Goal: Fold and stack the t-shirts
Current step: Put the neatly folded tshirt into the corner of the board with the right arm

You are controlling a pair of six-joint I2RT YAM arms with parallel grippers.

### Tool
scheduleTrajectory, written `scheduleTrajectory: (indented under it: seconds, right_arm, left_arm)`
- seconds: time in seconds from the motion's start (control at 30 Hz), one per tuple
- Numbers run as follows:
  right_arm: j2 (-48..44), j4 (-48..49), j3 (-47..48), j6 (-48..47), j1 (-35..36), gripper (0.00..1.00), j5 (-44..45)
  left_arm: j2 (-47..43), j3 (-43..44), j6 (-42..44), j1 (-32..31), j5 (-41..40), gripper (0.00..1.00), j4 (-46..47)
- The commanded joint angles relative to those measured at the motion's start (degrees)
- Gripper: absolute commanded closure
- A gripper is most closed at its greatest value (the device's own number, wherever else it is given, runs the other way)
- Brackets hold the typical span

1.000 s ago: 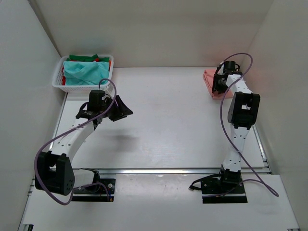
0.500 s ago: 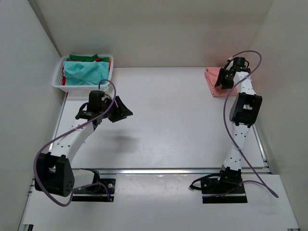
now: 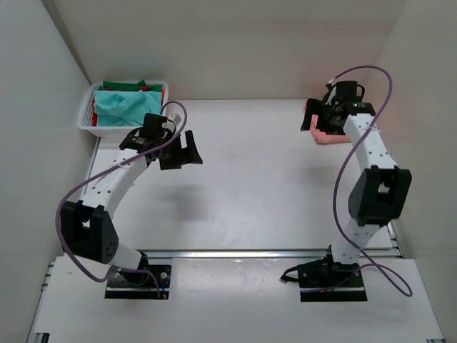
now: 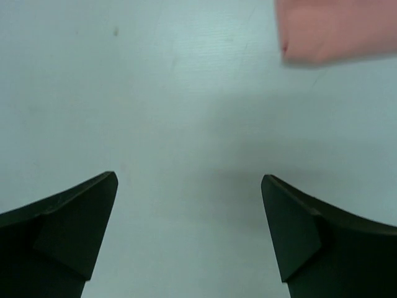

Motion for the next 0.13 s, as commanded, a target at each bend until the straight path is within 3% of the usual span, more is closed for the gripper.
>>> scheduleTrajectory:
  seconds: [0.0, 0.1]
  right_arm:
    - [-15.1, 3.5, -15.7, 3.6, 4.1, 0.01, 4.2]
    - [-26.4, 9.6, -31.1, 5.9, 7.8, 0.01, 6.2]
  left_arm:
    - [-2.6, -5.2, 4.9, -1.1, -0.2, 0.01, -8.6]
    - [-9.0, -11.5, 5.0, -3.6, 2.4, 0.01, -4.0]
